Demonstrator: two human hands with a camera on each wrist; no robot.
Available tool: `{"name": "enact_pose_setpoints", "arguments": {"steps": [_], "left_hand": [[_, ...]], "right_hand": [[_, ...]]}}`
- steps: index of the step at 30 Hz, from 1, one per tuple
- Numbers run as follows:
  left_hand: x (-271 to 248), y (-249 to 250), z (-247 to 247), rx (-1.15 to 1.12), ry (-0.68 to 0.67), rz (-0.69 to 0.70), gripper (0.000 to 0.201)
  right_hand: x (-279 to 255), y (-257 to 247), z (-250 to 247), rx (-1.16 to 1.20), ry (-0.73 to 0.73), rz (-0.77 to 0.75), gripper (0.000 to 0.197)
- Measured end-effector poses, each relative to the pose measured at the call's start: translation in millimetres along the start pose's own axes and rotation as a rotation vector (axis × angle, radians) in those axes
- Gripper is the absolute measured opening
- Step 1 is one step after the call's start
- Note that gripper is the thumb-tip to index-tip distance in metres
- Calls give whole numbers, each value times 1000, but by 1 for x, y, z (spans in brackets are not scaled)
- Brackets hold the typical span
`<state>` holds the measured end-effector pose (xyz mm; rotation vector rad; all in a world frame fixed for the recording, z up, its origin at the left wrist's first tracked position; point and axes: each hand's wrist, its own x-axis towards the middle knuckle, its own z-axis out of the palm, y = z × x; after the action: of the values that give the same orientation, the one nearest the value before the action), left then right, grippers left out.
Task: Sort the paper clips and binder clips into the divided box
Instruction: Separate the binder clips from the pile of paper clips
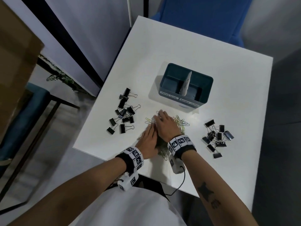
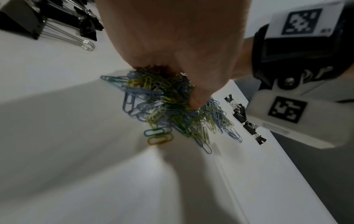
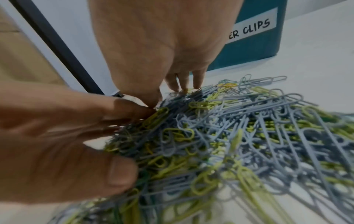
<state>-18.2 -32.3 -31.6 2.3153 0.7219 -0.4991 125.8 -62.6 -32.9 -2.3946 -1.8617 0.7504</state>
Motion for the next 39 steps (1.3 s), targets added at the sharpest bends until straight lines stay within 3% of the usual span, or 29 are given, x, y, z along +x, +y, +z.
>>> {"name": "enact_pose_setpoints", "arguments": {"steps": [3,6,8,12,15,18,24,27,30,32,35,39], "left_hand": [[-3,-8,-3,-12,52,138,80],[-22,-15,-15,113,200,144,62],[-36,-24,-19,190,244,99,67],[-47,-47,-10,217,55,-62,110],[-42,-41,-6,144,-3,-60,120],[-25,-23,-9,4,29,-3,106],[2,4,-21,-75,103,-7,94],[-3,-1,-30,24,109,46,89],[-19,-13,-37,201,127,86,71],[-28,-17,-33,284,74,190,56],[-33,-10,-11,375,-124,366,48],[-21,5,8,571,-198,480,35]], "right_hand": [[-16,2,-6,60,99,-69,36],[-43,14,-7,147,214,45,46],[-60,28,-8,206,207,178,67],[-73,56,-12,309,69,359,107],[-71,54,-6,230,-71,304,126],[-69,33,6,97,-160,210,135],[-70,13,9,165,-37,254,112],[-88,20,3,243,76,304,110],[-118,34,9,283,195,423,103],[-136,42,17,324,186,490,102],[-141,45,28,391,134,525,99],[-123,32,25,437,214,557,59]]}}
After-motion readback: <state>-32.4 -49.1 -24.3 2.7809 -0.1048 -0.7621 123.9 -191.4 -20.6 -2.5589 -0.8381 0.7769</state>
